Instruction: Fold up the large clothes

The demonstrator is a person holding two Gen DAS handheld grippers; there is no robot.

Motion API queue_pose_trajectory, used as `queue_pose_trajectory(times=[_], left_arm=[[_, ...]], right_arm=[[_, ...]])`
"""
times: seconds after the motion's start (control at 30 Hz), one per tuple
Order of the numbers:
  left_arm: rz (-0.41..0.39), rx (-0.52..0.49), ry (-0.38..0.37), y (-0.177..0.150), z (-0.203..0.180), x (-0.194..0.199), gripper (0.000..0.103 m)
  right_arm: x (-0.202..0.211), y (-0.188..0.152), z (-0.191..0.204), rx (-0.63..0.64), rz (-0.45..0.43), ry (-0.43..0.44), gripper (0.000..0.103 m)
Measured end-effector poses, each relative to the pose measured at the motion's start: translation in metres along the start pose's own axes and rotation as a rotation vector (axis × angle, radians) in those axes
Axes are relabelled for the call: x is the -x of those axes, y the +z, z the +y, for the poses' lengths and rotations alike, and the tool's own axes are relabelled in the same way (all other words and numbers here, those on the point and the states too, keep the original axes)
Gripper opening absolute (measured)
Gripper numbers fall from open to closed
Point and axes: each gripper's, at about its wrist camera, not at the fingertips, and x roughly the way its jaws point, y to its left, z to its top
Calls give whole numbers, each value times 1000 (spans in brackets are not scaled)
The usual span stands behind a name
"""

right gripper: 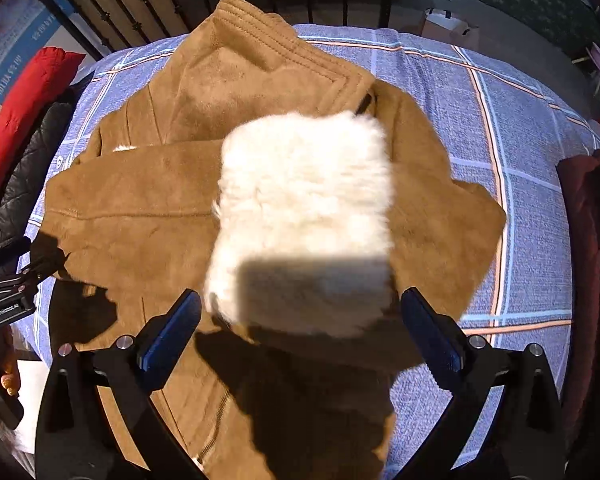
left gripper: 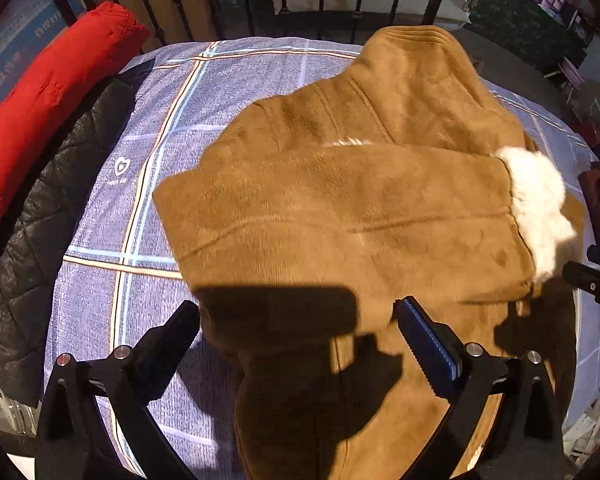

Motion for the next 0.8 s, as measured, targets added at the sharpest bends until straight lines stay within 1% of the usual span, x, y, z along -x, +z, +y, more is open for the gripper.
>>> queue_pose_trajectory(times=[0.1, 0.17, 0.23, 0.3, 0.4, 0.47, 0.53, 0.6, 0.7, 0.8], left_arm=[[20, -39, -13, -33, 4, 14, 97], [44, -54, -10, -54, 11, 17, 97], [72, -43, -18, -76, 24, 17, 97], [109, 2, -41, -99, 38, 17, 97], [157, 111, -82, -131, 61, 15, 97], [178, 187, -123, -150, 72, 17, 97], [192, 232, -164, -166, 76, 19, 97], [201, 238, -182, -178, 71, 22, 97], [218, 198, -200, -191, 56, 24, 97], [230, 147, -202, -204, 41, 23, 97]], right_arm=[[5, -25, -36, -38, 22, 12, 98], [6, -44, -55, -71, 49, 38, 98], [4, -63, -75, -96, 85, 75, 98], [4, -86, -87, -96, 118, 105, 98], [4, -117, -94, -72, 157, 120, 98], [2, -136, -96, -58, 189, 141, 98], [1, -152, -96, -53, 217, 169, 98], [0, -164, -94, -45, 238, 190, 98], [-4, -179, -89, -34, 267, 223, 98], [-8, -189, -85, -38, 296, 252, 85]])
